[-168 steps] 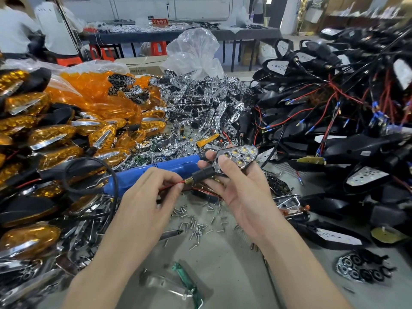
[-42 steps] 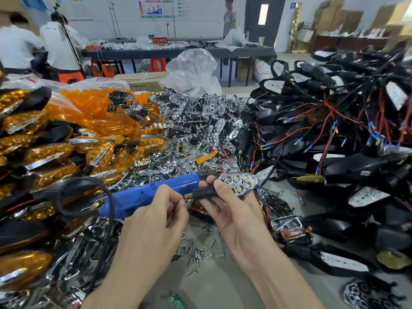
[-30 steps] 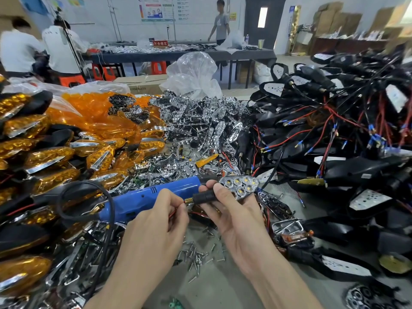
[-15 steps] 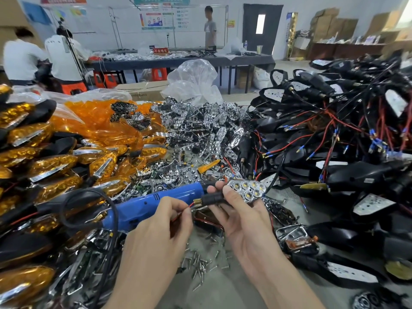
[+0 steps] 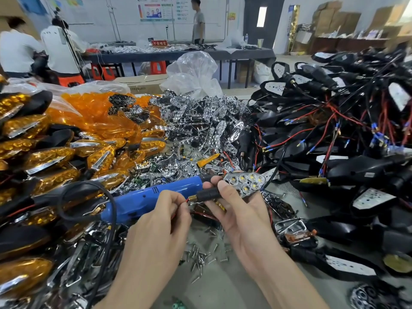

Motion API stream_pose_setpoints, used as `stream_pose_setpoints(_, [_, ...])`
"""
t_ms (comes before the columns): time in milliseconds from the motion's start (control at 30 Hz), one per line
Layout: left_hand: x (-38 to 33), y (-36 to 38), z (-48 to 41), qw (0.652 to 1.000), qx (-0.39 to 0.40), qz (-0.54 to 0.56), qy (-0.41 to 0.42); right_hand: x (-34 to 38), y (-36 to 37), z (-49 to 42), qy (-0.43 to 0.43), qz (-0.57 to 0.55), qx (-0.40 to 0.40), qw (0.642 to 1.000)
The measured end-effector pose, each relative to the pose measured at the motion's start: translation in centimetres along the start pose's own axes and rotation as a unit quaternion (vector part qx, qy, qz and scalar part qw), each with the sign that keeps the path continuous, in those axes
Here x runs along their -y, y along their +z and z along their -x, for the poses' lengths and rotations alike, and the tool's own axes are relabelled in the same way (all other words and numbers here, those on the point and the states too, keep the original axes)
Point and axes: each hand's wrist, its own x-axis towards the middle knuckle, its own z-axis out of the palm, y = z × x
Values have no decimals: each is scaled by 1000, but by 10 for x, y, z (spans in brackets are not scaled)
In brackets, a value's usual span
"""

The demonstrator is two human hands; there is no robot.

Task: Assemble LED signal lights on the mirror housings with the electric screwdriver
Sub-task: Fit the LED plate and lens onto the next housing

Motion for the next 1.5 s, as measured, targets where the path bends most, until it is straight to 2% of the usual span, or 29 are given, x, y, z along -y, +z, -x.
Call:
stream_pose_setpoints(433, [-1,0,-1,1000,-3,2,4,-2,1,2,-11,10,-5,1000])
stream_pose_setpoints(667, [1,4,-1,999,-18,-32,-8,-4,1,-3,-7,29,-20,999])
stream_pose_setpoints(900, [-1,1,3,999,-32,-38,0,5,-1,-5,86,-62,-37,994])
stream_pose_setpoints(1267, [-4,-1,5,1000,0,-14,-7,2,2,-6,93,-17,-48,994])
stream_pose_setpoints(1367, [-9,-1,3,999,26,42,-17,-2,4,-6,98,28,-50,994])
stream_pose_setpoints(1500, [-16,3,-3,978,71,188,-48,-9,9,-2,74,87,-51,992])
